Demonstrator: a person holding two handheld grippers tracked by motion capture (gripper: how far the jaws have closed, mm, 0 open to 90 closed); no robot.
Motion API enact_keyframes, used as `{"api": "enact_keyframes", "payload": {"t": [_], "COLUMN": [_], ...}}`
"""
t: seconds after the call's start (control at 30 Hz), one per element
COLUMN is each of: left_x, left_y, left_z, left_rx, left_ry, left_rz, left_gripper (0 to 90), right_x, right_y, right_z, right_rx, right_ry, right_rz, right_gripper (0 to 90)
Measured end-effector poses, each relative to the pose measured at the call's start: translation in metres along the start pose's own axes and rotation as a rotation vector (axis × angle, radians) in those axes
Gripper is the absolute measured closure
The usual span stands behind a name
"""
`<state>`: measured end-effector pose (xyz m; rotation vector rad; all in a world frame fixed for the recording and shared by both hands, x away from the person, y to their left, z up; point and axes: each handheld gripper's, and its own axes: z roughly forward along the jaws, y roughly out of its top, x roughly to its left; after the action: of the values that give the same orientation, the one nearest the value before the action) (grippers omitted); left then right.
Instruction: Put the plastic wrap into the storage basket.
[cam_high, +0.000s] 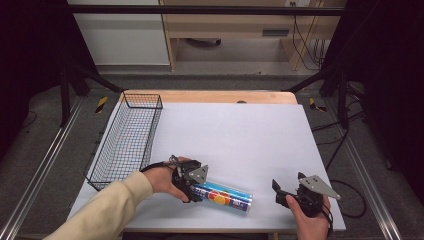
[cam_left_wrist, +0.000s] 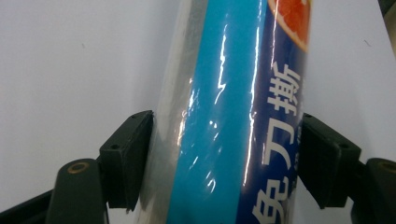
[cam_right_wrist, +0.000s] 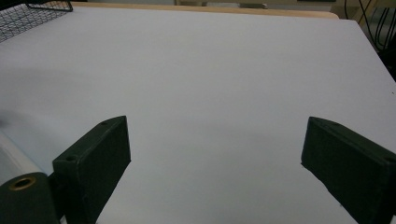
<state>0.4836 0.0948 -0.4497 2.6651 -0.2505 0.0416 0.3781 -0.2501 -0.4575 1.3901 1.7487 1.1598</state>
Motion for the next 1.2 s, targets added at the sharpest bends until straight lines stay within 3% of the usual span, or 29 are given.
{"api": "enact_keyframes", "payload": {"t": [0.77,1.1,1.2], "left_x": [0.004,0.002,0.002], "left_y": [0.009,0.010,0.010], "left_z": [0.009,0.008,0.008], "left_rx": [0.103,0.101,0.091], "left_ry": [-0.012,0.001,0.014], "left_rz": [0.017,0.037,0.011], "left_gripper": [27.5,28.9,29.4], "right_x": [0.002,0.001,0.001], "right_y": [0.000,0.000,0.000], "right_z": [0.001,0.001,0.001], "right_rx": [0.010,0.011,0.010], "right_ry": [0.013,0.016,0.018], "right_rz": [-0.003,0.002,0.002], "right_gripper": [8.4,8.5,8.5]}}
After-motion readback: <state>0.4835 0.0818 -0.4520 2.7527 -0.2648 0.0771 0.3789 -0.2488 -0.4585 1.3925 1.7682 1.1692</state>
